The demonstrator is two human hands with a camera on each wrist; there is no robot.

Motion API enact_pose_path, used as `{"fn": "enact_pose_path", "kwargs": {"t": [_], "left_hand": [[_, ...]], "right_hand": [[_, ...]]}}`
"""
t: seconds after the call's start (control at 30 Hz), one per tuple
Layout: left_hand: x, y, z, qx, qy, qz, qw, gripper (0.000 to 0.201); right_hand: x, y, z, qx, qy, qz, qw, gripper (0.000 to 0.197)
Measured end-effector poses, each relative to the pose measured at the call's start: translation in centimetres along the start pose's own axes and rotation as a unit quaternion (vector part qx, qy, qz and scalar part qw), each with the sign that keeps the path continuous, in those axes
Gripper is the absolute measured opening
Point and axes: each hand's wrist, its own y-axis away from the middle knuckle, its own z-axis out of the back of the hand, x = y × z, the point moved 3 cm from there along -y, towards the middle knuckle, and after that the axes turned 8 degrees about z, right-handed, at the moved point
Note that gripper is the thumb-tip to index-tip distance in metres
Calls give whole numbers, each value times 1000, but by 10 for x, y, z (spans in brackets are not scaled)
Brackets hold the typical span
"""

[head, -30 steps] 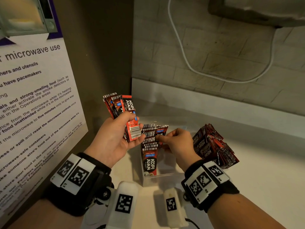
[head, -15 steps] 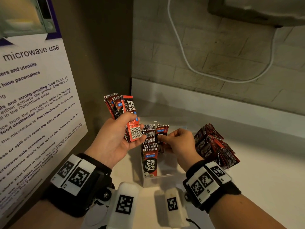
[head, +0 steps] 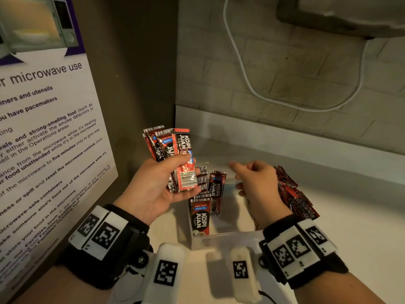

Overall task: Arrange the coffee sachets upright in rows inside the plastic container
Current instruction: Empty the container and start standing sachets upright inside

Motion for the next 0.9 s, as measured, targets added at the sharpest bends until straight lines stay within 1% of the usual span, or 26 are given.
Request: {"fn": "enact_pose_path", "kwargs": {"t": [0.1,0.13,0.2,0.27,0.3,0.37,0.4,0.5,0.6,0.63,0.7,0.8,0.9], "left_hand": [[2,2,-6,20,-33,-1,999,19],[3,3,-9,24,-43,-3,999,19],[4,4,-14,29,-54,-6,998,14],[4,5,-16,27,-57,-7,998,11],[3,6,-16,25,-57,-9,998,11],[1,6,-16,20,-53,-13,998,13],[0,6,-14,19,-50,-14,998,13],[-2,8,-13,18,-42,-17,999,12],[-1,9,-13,16,-38,-17,999,10],[-1,9,-12,15,-38,-17,999,9],[-2,10,-11,12,-36,-19,999,8],[-4,10,-9,8,-34,-22,999,7],[-4,10,-7,6,-29,-23,999,9]], "right_hand": [[32,5,6,12,-42,26,999,22],[39,6,6,28,-50,22,998,23],[41,3,5,67,-27,-3,997,23],[31,1,6,104,39,-52,992,20],[22,1,6,128,88,-84,984,20],[2,2,4,169,187,-135,958,24],[-6,4,2,185,216,-153,946,27],[-23,4,-9,211,214,-193,934,29],[-31,2,-18,209,199,-212,934,31],[-33,2,-20,204,197,-213,935,28],[-37,0,-23,191,206,-191,941,23],[-40,-3,-26,152,205,-125,959,18],[-37,-5,-27,107,201,-56,972,27]]}}
